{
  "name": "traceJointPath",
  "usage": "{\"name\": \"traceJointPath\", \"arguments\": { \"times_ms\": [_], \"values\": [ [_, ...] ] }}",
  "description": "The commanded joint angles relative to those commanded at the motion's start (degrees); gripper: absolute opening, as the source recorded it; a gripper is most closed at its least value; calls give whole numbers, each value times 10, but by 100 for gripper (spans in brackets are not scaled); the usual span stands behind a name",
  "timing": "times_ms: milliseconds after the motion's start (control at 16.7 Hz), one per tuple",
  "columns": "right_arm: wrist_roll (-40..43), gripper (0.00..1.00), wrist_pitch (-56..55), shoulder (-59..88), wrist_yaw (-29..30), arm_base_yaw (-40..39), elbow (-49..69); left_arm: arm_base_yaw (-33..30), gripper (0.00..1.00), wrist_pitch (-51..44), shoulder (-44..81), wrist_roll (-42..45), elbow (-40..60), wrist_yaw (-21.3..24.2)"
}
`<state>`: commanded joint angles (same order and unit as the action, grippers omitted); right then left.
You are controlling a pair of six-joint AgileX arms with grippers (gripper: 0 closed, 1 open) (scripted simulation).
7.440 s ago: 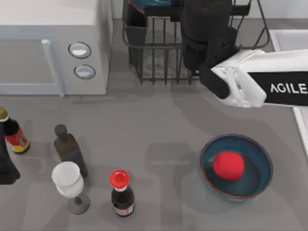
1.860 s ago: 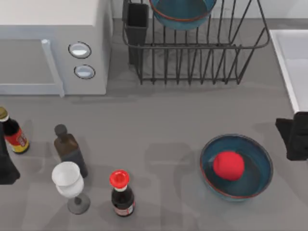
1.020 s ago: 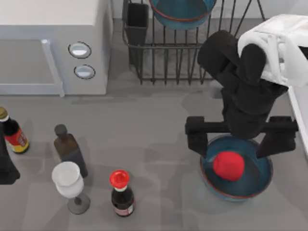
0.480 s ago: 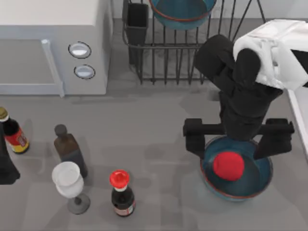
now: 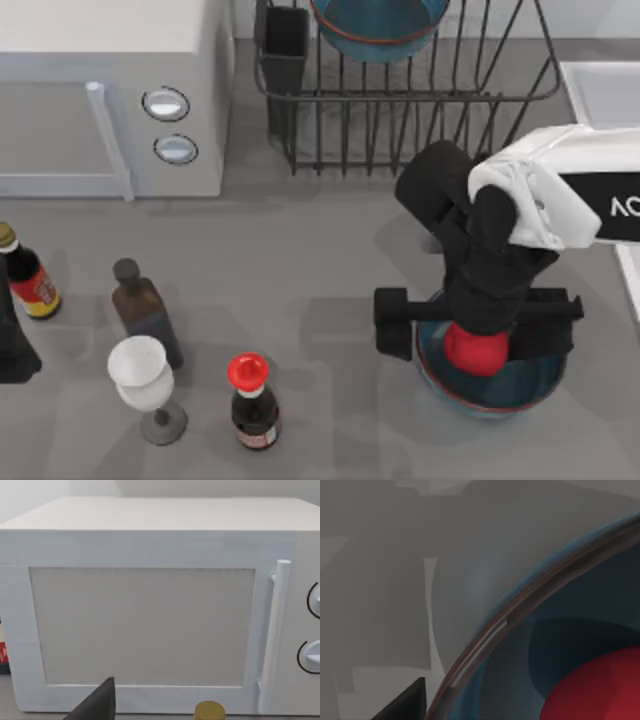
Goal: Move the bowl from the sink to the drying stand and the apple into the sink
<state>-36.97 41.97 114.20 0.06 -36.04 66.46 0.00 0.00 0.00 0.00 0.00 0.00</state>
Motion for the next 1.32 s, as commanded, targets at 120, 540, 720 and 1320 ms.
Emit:
{"name": "traceJointPath", "arguments": {
  "times_ms": [120, 540, 720, 1320],
  "values": [
    [0, 100, -7, 4, 0, 0, -6, 0, 100, 0, 0, 0, 0, 0],
    [0, 70, -7, 4, 0, 0, -6, 0, 100, 0, 0, 0, 0, 0],
    [0, 47, -7, 4, 0, 0, -6, 0, 100, 0, 0, 0, 0, 0],
    [0, 0, -7, 4, 0, 0, -6, 0, 100, 0, 0, 0, 0, 0]
  ]
}}
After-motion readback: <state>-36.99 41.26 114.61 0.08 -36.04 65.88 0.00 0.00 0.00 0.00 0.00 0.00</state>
